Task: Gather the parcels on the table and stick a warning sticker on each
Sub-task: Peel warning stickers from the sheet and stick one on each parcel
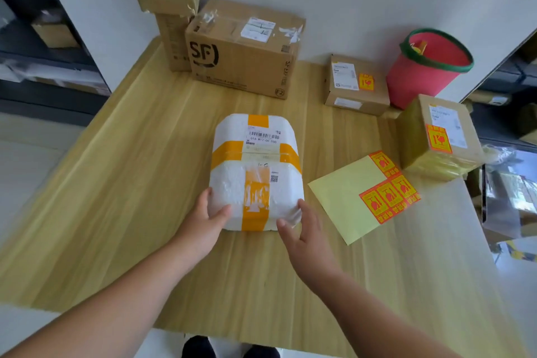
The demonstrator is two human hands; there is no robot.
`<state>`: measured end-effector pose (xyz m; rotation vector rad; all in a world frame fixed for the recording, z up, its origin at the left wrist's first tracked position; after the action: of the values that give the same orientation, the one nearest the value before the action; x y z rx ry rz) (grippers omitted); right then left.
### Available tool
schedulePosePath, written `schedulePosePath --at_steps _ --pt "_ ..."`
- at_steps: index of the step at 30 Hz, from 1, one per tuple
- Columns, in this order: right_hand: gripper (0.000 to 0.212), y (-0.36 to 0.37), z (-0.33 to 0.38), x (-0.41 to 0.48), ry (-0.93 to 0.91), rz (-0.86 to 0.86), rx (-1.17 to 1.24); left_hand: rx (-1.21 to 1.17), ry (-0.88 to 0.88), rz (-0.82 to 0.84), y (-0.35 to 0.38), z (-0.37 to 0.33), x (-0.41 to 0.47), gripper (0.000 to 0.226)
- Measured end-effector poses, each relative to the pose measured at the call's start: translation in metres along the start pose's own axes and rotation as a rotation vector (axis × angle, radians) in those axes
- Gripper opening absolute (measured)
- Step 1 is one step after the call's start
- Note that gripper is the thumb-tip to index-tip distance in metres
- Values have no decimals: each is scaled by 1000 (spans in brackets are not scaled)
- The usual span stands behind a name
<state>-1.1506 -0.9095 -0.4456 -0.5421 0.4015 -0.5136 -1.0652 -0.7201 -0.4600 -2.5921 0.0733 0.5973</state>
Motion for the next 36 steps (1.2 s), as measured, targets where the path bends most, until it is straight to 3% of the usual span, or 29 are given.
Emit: schedulePosePath --at_steps 4,8,12,15,20,25,31,33,35,36 --pt "57 -8 -1 3 -34 -29 -28 113 104 -55 -3 -16 -3 81" --pt "58 -34 -13 17 -99 -126 -197 494 606 -215 15 -84 -25 75" --pt "61 -63 -51 46 -88 -213 -412 628 888 -12 80 -123 -53 71" --pt "72 -80 -88 69 -39 -194 -560 658 920 149 131 -126 -67 70" --pt "82 -81 -137 84 -29 -121 -712 522 667 213 179 -104 -66 69" --pt "31 -99 -140 80 -145 -303 -628 492 435 207 192 -83 -64 66" --pt "35 -141 -138 44 -280 -439 -258 343 266 89 192 -98 -62 69" --pt "35 -161 -131 26 -335 -486 -128 208 -48 111 190 -96 -63 66" --pt "35 -178 -121 9 -379 -520 -82 -4 -471 306 196 -94 -75 61" --pt "33 -185 -116 1 -409 -534 -77 -70 -595 420 198 -98 -81 64"
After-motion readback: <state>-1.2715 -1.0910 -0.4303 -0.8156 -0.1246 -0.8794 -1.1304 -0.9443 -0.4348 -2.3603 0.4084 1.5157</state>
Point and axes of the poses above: each hand's wrist, its own x-axis towards the middle knuckle, its own y-axis out of the palm, z = x × y, the point moved 6 cm from there along x, towards the middle knuckle, and after that the axes turned 14 degrees about -z, right-handed, at the moved point
